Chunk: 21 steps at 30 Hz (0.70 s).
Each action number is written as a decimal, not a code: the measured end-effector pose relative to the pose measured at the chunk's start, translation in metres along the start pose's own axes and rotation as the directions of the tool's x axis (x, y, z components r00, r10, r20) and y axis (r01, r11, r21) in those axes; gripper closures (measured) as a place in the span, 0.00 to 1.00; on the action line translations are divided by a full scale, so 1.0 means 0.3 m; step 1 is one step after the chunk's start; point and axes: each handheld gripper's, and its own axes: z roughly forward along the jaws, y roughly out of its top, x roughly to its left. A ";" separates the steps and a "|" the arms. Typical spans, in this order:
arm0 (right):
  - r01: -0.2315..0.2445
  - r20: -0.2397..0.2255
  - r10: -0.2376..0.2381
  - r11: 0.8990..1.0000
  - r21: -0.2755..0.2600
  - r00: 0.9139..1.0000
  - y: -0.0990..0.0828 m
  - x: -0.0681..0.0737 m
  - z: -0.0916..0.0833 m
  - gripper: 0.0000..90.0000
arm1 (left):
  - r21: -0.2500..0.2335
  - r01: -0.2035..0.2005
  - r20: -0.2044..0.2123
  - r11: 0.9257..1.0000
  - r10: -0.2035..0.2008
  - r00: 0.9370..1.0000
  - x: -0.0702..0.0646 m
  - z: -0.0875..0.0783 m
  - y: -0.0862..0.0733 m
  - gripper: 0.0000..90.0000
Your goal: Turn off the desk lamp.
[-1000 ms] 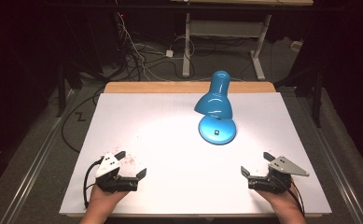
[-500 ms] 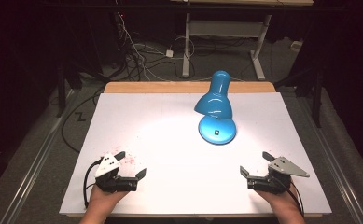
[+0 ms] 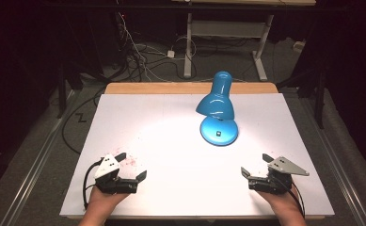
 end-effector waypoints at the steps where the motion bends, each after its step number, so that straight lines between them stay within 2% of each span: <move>1: -0.001 0.003 0.001 1.000 0.009 1.000 -0.001 0.002 0.001 0.08 | -0.002 0.000 0.004 1.000 0.000 1.000 0.000 -0.002 0.003 0.00; 6: 0.006 -0.005 -0.006 0.999 0.047 1.000 -0.006 -0.007 0.008 0.14 | 0.002 0.001 -0.001 1.000 -0.001 1.000 0.003 -0.001 0.004 0.00; 11: -0.023 -0.011 0.024 0.996 0.090 1.000 -0.010 -0.019 0.010 0.22 | -0.001 -0.010 0.001 1.000 0.010 1.000 0.002 0.002 -0.001 0.00; 16: -0.048 -0.022 0.051 0.992 0.116 0.998 -0.016 -0.040 0.004 0.34 | 0.015 -0.004 0.011 1.000 0.004 1.000 0.003 0.009 -0.008 0.00; 21: -0.065 -0.033 0.069 0.989 0.130 0.997 -0.021 -0.052 0.000 0.51 | 0.023 -0.014 0.011 1.000 0.013 1.000 -0.003 0.016 -0.008 0.00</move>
